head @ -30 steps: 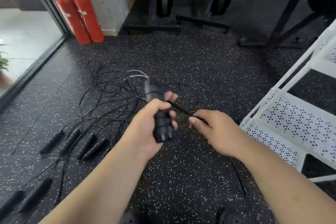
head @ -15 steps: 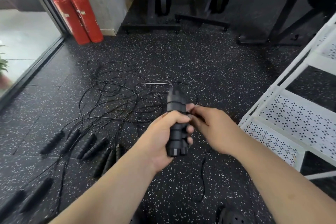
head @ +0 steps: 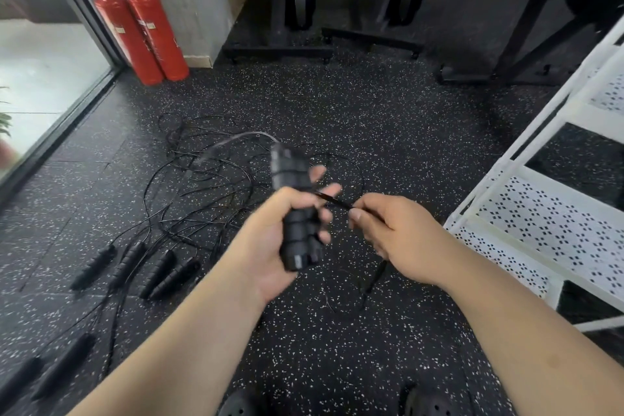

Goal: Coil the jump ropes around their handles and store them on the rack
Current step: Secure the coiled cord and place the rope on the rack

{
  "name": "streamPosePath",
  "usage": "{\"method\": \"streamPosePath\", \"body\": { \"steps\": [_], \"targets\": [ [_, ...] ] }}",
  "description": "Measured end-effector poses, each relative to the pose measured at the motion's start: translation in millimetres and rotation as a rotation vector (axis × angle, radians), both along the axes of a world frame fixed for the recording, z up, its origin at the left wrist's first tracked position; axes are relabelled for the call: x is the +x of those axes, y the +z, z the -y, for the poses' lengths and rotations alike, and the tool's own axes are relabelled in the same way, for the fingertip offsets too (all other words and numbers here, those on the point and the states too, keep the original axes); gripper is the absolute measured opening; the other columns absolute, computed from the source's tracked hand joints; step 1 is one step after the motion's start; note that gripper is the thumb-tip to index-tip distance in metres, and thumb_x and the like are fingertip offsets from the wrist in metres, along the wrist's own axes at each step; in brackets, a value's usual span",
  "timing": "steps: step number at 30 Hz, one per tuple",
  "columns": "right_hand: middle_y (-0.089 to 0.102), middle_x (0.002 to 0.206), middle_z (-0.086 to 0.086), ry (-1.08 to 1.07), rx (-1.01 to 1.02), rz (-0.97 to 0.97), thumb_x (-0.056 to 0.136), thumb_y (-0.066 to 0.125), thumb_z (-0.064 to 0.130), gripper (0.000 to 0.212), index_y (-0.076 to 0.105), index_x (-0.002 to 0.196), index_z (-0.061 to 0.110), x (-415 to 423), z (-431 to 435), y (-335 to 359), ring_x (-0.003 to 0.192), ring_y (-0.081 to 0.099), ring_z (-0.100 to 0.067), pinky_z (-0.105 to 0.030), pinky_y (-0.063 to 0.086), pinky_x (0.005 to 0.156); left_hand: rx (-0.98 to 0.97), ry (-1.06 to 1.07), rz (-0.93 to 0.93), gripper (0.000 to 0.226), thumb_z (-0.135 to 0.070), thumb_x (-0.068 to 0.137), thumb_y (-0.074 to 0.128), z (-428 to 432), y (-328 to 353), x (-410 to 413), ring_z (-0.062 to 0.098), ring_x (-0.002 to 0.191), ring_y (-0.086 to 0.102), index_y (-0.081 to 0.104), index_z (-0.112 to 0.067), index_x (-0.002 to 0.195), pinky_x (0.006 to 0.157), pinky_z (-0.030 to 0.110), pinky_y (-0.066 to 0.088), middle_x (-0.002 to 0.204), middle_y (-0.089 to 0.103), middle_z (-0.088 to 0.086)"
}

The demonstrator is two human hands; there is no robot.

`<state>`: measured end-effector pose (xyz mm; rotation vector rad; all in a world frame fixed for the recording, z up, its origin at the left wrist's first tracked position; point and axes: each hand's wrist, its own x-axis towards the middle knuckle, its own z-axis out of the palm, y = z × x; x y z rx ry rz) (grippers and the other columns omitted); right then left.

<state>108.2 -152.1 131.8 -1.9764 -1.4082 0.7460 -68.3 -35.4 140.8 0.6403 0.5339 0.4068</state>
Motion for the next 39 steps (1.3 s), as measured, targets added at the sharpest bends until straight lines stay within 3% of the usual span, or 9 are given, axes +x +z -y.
{"method": "streamPosePath", "body": {
  "steps": [2,5,12,15,21,24,28,32,39],
  "targets": [
    [0.063,0.061,0.013,0.009,-0.009,0.063,0.111,0.051,0.035,0.023,0.06,0.09,0.032,-2.9,-2.0,0.0,0.052,0.057,-0.008,-0.041,0.051,0.061,0.069,-0.117,-0.019,0.059,-0.01,0.082,0.062,14.6,-3.6,5.1,0.012,0.07,0.057,0.068,-0.014,0.14,0.061,0.027,0.05,0.127,0.07,0.007],
    [0.069,0.063,0.003,0.039,-0.058,0.047,0.11,0.052,0.038,0.016,0.061,0.098,0.035,-4.0,-0.3,1.2,0.054,0.064,-0.009,-0.034,0.051,0.06,0.08,-0.119,-0.023,0.058,-0.01,0.084,0.061,14.3,-5.9,9.5,0.01,0.068,0.053,0.064,-0.01,0.142,0.06,0.027,0.05,0.142,0.066,0.004],
    [0.076,0.075,0.01,0.033,-0.146,0.026,0.109,0.056,0.043,0.019,0.065,0.094,0.036,5.0,6.3,13.4,0.07,0.072,-0.011,-0.043,0.059,0.078,0.075,0.146,0.041,0.066,-0.009,0.089,0.059,-29.2,3.3,-5.5,0.008,0.069,0.051,0.048,-0.009,0.154,0.059,0.024,0.05,0.146,0.066,0.005],
    [0.076,0.074,0.009,0.051,-0.146,0.023,0.109,0.057,0.04,0.018,0.066,0.095,0.034,2.2,4.5,18.2,0.065,0.07,-0.008,-0.041,0.058,0.072,0.076,0.194,0.041,0.06,-0.007,0.092,0.054,-25.6,2.5,-4.4,0.007,0.068,0.052,0.05,-0.011,0.153,0.06,0.024,0.049,0.147,0.066,0.002],
    [0.076,0.07,0.004,0.016,-0.059,-0.019,0.109,0.059,0.035,0.017,0.067,0.094,0.029,-1.6,1.5,14.7,0.056,0.065,-0.005,-0.034,0.048,0.063,0.146,-0.156,0.017,0.068,-0.013,0.075,0.07,8.3,-4.3,3.1,0.012,0.072,0.055,0.065,-0.014,0.143,0.063,0.028,0.05,0.134,0.068,0.009],
    [0.079,0.083,0.009,0.041,-0.06,-0.073,0.102,0.071,0.031,0.003,0.071,0.105,0.032,3.2,1.9,10.3,0.077,0.074,-0.012,-0.042,0.059,0.083,0.108,-0.119,0.035,0.063,-0.01,0.082,0.064,11.6,-3.5,8.7,0.01,0.069,0.051,0.062,-0.01,0.145,0.062,0.026,0.047,0.144,0.065,0.007],
    [0.078,0.107,0.013,0.076,-0.124,-0.044,0.078,0.087,0.025,0.055,0.067,0.129,0.035,8.3,1.4,12.0,0.1,0.074,-0.009,-0.045,0.059,0.098,0.06,-0.029,0.066,0.065,-0.011,0.085,0.058,8.3,-3.9,10.9,0.009,0.069,0.049,0.054,-0.009,0.151,0.061,0.025,0.047,0.145,0.066,0.005],
    [0.077,0.112,0.018,0.118,-0.237,-0.059,0.077,0.09,0.019,0.06,0.065,0.128,0.035,17.3,5.6,16.4,0.107,0.073,-0.006,-0.04,0.057,0.104,-0.01,0.09,0.123,0.063,-0.011,0.086,0.06,-2.1,-5.1,7.9,0.008,0.07,0.05,0.054,-0.013,0.149,0.063,0.024,0.047,0.143,0.065,0.003],
    [0.081,0.101,-0.007,-0.069,-0.089,-0.507,0.102,0.069,0.009,0.024,0.073,0.122,0.023,15.6,11.9,28.9,0.09,0.08,-0.022,-0.025,0.059,0.073,-0.085,0.216,0.162,0.056,-0.013,0.088,0.06,-24.0,-5.5,-1.0,0.008,0.071,0.054,0.055,-0.016,0.144,0.064,0.024,0.047,0.14,0.066,0.002]
  ]
}}
